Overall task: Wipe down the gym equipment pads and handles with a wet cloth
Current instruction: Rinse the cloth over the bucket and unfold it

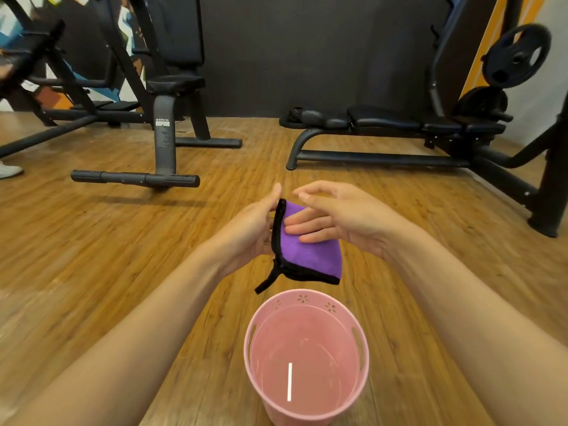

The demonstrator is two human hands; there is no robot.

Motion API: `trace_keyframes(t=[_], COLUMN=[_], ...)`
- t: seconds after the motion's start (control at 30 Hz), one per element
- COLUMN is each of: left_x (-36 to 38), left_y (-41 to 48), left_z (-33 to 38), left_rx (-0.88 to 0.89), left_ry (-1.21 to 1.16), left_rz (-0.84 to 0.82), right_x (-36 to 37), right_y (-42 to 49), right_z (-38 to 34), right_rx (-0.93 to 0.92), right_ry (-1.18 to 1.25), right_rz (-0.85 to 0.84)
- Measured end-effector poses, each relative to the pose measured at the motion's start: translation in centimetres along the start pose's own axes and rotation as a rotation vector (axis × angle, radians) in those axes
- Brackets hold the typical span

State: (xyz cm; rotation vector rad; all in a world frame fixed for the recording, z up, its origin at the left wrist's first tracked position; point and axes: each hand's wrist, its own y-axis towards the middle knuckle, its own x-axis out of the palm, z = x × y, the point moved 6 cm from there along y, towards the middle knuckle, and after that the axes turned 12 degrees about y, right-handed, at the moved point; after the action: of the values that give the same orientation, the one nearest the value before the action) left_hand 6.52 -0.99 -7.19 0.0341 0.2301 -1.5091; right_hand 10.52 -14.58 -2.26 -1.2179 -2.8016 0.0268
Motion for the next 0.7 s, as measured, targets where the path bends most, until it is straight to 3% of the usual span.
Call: trace_keyframes(t=[0.1,0.17,0.23,0.3,0.4,0.5,0.7], left_x=[-0.3,-0.8,-0.5,0.4,1.7,3.8,9.5], left_y=[0.3,0.5,0.5,0.5,0.9,1.5,1.7], left_z=[-0.8,-1.5,-2.0,-2.3,-4.2,-7.7,-13.6], left_rx=[0.044,0.061,0.067,0.065,-0.024,-0.137,-0.269], left_ry=[-0.085,-0.103,-0.206,-0.296,-0.291,-0.276,-0.028], left_rz=[0.042,0.074,0.03,-0.024,0.005,0.017,-0.096], right_x=[-2.2,-4.6,-5.7,-5.3,-4.7,-6.5,-12.4], right_y=[0.1,0.2,0.4,0.3,-0.1,-0.7,-3.7], right_z=[-0.3,1.2,4.6,8.5,11.3,13.0,17.9], right_rx=[-0.116,-0.101,0.144,0.379,0.393,0.372,0.566], right_ry=[-0.031,-0.162,-0.226,-0.041,0.303,0.385,0.039], right_rz=[0.244,0.429,0.383,0.176,0.01,0.04,0.297])
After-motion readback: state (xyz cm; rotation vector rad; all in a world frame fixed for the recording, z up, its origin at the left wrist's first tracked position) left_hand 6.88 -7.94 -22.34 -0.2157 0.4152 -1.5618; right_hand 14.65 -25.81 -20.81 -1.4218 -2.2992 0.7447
